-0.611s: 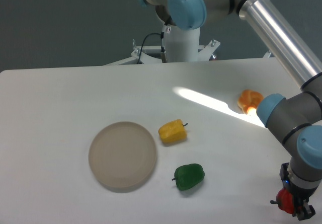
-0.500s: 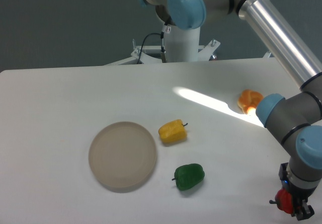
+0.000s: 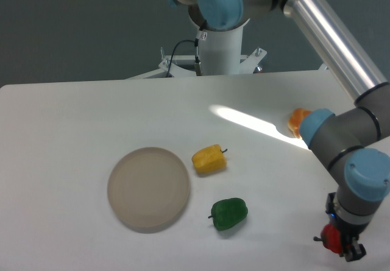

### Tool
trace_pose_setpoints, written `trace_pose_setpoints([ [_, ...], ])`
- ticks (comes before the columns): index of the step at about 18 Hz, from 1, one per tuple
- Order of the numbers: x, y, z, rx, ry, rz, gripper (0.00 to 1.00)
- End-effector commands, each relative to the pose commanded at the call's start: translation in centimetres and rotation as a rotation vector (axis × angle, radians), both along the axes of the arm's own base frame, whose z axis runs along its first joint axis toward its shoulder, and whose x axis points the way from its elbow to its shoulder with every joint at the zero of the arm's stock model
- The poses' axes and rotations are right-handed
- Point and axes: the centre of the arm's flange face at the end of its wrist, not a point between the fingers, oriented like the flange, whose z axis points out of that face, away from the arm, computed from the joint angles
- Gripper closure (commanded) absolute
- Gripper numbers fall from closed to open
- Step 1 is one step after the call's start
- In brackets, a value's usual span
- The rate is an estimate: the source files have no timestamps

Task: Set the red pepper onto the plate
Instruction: 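Lift the red pepper held in the gripper off the table edge, then carry the red pepper across the table and lower it over the plate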

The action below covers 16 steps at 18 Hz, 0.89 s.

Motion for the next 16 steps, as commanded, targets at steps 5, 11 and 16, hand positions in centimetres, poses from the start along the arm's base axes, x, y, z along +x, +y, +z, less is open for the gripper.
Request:
trace_pose_setpoints([
  [5,9.9,0.5,2.8,-0.016,-0.054,0.051,0.45],
  [11,21.5,2.4,3.5,-0.031,-0.103,0.137,0.45],
  [16,28.8,5.1,2.4,-0.045,-0.128,0.199,0.45],
])
